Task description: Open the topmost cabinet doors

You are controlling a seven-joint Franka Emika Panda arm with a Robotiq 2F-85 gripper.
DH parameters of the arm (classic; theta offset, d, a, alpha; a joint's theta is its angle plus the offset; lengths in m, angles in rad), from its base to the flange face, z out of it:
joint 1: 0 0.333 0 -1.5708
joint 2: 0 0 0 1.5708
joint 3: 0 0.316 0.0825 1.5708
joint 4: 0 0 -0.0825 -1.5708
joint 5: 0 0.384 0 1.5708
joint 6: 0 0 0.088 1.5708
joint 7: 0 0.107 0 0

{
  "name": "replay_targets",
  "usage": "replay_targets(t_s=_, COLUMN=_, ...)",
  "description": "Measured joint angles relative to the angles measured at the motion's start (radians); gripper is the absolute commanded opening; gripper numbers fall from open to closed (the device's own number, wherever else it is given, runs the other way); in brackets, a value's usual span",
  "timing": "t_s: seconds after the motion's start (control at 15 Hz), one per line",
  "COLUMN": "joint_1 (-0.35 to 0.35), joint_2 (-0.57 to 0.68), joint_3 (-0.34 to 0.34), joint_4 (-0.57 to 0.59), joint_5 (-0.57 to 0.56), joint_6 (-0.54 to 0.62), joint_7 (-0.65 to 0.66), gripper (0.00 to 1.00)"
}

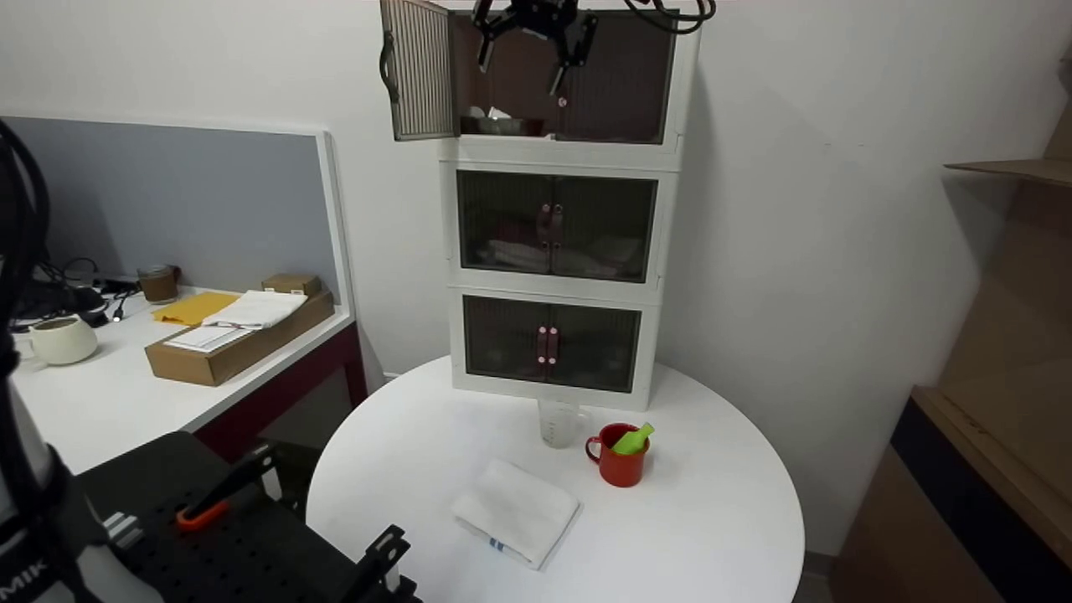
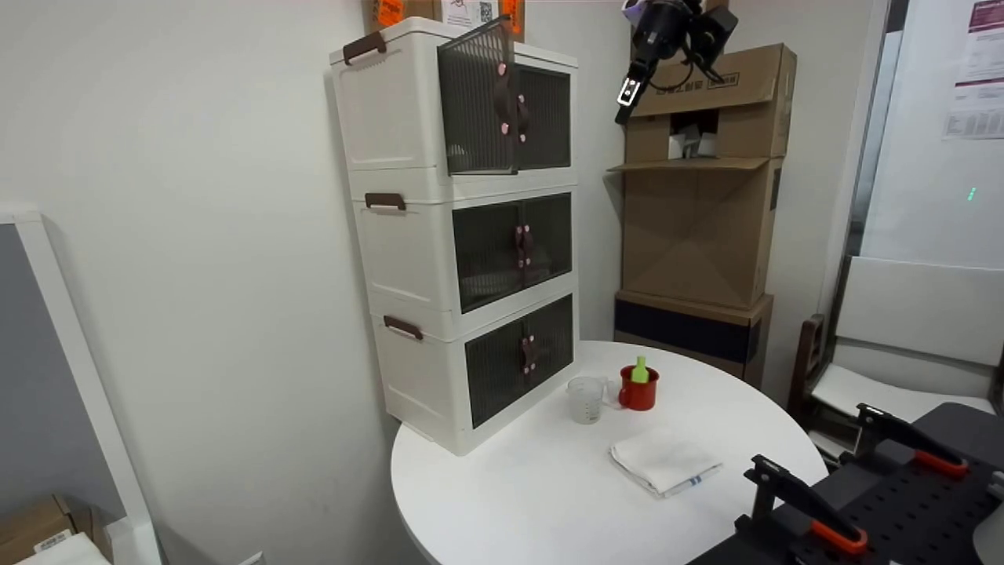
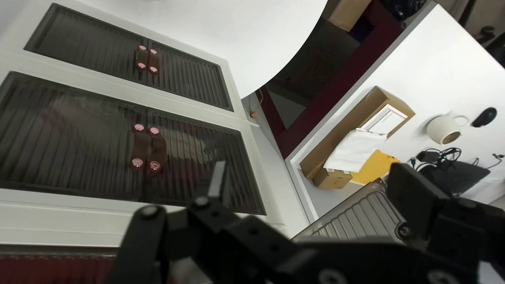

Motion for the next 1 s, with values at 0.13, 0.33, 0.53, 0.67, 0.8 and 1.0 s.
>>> replay_targets(t_s=0.13, joint_1=-0.013, joint_2=0.001, joint_3=0.013, joint_4=-0.001, joint_5=0.002, joint_6=0.001, joint_7=-0.001, gripper=1.00)
replay_targets(t_s=0.33, joint_1=-0.026, joint_2=0.001, joint_3=0.031, joint_4=-0.011, joint_5=0.138, joint_6=0.003, joint_7=-0.079, gripper=1.00)
replay_targets(t_s=0.53, joint_1=-0.032, joint_2=0.006, joint_3=0.038, joint_4=-0.013, joint_5=0.289, joint_6=-0.021, joint_7=-0.187, gripper=1.00)
replay_targets(t_s=0.67, joint_1=-0.040, joint_2=0.019, joint_3=0.038, joint_4=-0.005, joint_5=0.370, joint_6=-0.067, joint_7=-0.271, gripper=1.00)
replay_targets(t_s=0.8, joint_1=-0.057, joint_2=0.048, joint_3=0.038, joint_4=0.019, joint_5=0.424, joint_6=-0.129, joint_7=-0.363, gripper=1.00)
replay_targets(t_s=1.0, joint_1=-0.089, joint_2=0.115, joint_3=0.038, joint_4=0.079, joint_5=0.467, joint_6=-0.176, joint_7=-0.452, gripper=1.00)
